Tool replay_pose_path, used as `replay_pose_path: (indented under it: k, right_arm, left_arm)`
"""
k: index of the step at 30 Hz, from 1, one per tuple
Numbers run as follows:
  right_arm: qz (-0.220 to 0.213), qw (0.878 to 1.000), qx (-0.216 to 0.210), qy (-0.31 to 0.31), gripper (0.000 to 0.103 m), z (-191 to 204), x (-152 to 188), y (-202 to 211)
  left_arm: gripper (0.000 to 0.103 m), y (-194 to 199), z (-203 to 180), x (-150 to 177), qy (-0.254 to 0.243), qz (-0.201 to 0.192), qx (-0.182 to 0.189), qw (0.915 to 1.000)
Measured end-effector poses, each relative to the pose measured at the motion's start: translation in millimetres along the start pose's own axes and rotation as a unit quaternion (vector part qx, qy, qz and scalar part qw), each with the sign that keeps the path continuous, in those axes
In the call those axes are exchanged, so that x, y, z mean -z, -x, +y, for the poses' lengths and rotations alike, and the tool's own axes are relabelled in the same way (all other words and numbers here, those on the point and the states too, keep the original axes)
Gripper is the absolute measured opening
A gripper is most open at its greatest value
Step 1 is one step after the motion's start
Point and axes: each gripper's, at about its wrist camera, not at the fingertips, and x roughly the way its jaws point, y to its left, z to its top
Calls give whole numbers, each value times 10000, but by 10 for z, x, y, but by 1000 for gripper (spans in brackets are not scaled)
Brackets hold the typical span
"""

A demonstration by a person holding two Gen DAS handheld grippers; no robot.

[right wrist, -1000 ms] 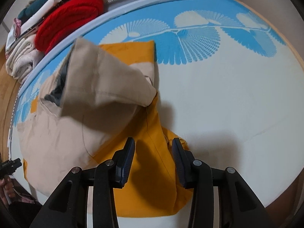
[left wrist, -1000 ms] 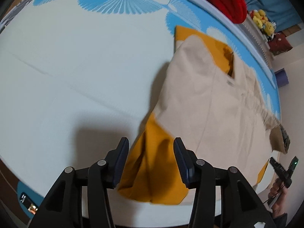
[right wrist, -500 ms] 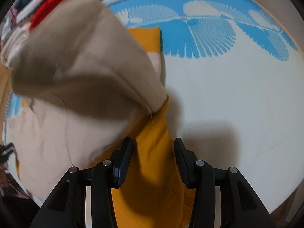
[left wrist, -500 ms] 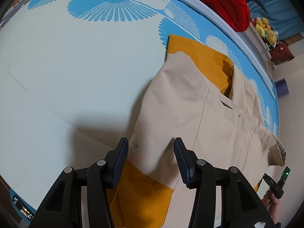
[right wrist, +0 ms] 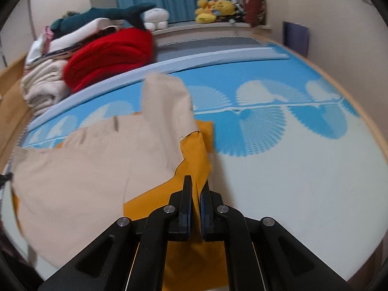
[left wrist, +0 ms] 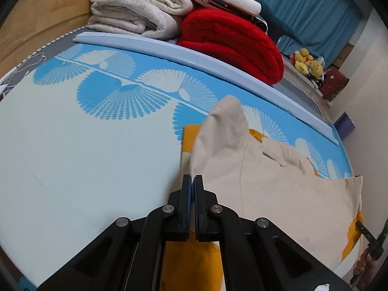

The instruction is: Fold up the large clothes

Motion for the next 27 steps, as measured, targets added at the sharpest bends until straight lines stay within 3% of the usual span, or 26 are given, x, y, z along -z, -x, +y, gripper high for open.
replay_pose_path:
  k: [1,3,5,7,11,15,16,17,18,19,21,24,27]
  right_arm:
    - [135,9998,117,-79,5,-33,11,-88]
    - [630,9972,165,-361,7,-128,76,-327]
    - [1202,9909,79,-607,16,-204,162,-529]
    - [1495,9857,47,-779,21,-284,217,-629]
    - [1801,9805,4,-783,35,-356,308,-694]
    - [1928,9791,-11,-643,34,-320,364,-656]
    - [1856,9810,8,-562,23,-274,355,-628]
    - [1776,9830,7,-473,11,-250,328,-615]
    - [1661,9853,-1,-402,10,-237,349,-573]
    - [1528,9877,34,-318,8,-194,325,-521]
    - [1292,9914,83,-173,5,-136,273,-452]
    - [511,9984,219,-49,4,-39,128,-186]
    - [-304,9991,278,-25,4,44,-7,55]
  left_arm:
    - [3,-107,4,0,51,206,31,9998]
    - [25,-328,50,26,170,758,78,9969]
    - [34,-439,128,88,244,1089,-52,9937]
    - [35,-486,234,147,322,1357,-160,9901]
    - [37,-569,411,262,595,1803,33,9818]
    - [35,-620,390,361,532,2014,100,9780]
    - [34,-619,354,375,494,2018,111,9781]
    - [26,-610,310,381,420,1978,126,9793]
    - [4,-605,273,376,354,1960,152,9798]
    - [0,-595,217,366,232,1922,151,9810]
    - [0,-538,124,323,-21,1677,-19,9858]
    - [0,-267,11,152,-90,830,50,9965]
    - [0,-43,-103,24,-132,52,37,9999]
